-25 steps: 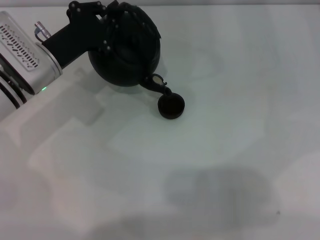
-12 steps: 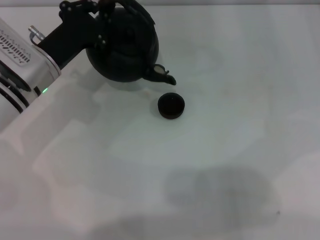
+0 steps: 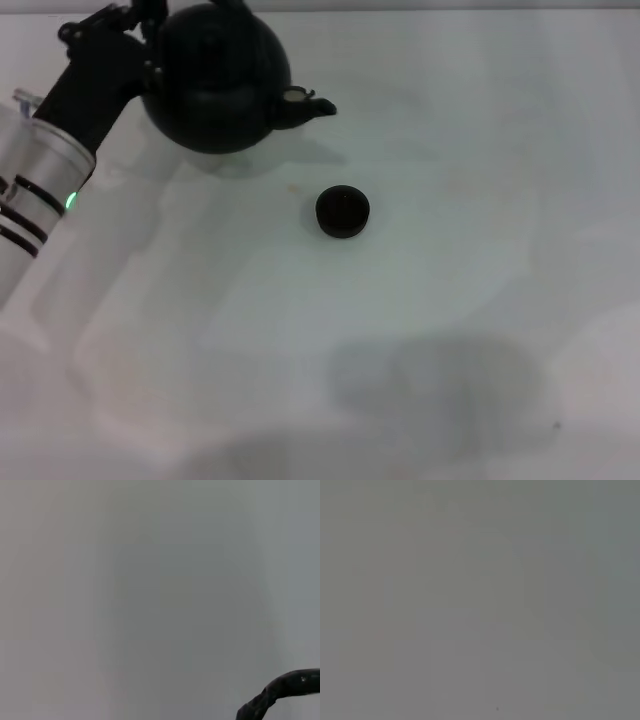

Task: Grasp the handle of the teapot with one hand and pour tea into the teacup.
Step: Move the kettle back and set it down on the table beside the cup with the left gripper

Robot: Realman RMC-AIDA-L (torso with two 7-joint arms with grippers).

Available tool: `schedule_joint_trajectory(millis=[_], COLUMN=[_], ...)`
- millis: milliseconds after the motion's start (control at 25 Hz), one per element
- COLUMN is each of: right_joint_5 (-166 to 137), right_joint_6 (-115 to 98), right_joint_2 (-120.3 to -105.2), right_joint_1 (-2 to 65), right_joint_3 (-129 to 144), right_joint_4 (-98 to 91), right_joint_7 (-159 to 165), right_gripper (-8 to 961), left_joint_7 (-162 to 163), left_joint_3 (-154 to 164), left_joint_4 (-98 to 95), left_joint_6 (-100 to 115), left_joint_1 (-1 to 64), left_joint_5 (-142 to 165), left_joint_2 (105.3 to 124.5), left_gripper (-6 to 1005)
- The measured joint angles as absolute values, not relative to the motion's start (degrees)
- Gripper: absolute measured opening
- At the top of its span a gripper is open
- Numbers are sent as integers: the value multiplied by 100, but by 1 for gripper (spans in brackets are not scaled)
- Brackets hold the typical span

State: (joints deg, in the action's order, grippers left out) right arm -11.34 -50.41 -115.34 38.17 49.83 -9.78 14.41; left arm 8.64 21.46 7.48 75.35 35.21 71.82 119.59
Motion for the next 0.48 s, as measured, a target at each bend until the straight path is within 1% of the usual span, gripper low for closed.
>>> schedule_joint_trajectory(millis=[480], right_joint_5=[-1134], right_joint_6=[-5035], right_joint_2=[-11480], right_joint_1=[3851], right_joint_3=[4974], right_joint_4=[-1040], right_joint_7=[1407], right_gripper=[824], left_joint_7=[-566], left_joint_3=[906], left_joint_4=[2217], left_joint_6=[7906], left_joint_1=[3299], left_joint_5=[6877], left_joint_2=[11971], left_gripper=[103])
